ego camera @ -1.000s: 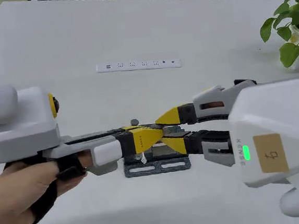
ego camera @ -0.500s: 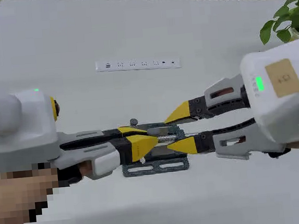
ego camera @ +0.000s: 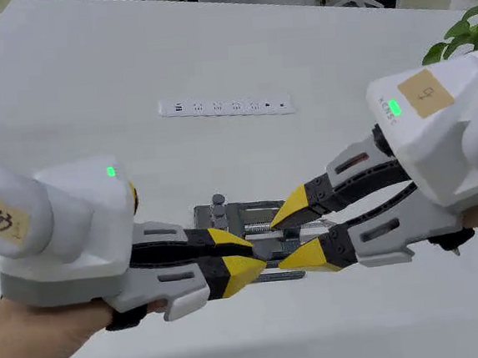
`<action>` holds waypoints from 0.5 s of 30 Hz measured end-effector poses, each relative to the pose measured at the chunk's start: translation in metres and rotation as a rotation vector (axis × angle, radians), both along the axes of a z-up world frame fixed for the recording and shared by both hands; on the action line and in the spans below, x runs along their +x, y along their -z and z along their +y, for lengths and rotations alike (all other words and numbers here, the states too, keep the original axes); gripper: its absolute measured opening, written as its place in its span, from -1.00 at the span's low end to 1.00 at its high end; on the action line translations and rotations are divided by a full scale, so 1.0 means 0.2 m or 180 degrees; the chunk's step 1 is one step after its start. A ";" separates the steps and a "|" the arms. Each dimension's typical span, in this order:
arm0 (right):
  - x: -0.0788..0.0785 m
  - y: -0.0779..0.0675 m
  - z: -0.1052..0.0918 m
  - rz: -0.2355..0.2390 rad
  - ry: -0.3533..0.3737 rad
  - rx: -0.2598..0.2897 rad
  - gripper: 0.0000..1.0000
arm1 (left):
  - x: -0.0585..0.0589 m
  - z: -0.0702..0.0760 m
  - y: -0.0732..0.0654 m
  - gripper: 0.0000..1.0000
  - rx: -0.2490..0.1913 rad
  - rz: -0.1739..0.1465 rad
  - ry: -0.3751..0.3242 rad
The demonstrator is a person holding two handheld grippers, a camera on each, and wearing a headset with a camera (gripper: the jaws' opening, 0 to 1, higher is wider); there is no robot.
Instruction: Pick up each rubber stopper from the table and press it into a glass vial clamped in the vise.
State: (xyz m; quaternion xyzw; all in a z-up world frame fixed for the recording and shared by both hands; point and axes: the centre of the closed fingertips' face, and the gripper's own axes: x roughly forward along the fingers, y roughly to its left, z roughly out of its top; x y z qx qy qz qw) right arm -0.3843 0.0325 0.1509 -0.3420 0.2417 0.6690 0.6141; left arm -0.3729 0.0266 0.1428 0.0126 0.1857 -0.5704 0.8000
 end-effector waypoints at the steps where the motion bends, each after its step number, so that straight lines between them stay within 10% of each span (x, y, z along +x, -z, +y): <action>1: 0.00 0.01 0.00 0.0005 -0.0006 -0.0010 -0.70 | 0.00 0.00 0.00 -0.92 0.0019 -0.0049 0.0026; 15: -0.05 0.06 -0.01 -0.0022 -0.0229 -0.0217 -0.79 | -0.04 -0.05 0.01 -0.92 0.0155 -0.0148 0.0223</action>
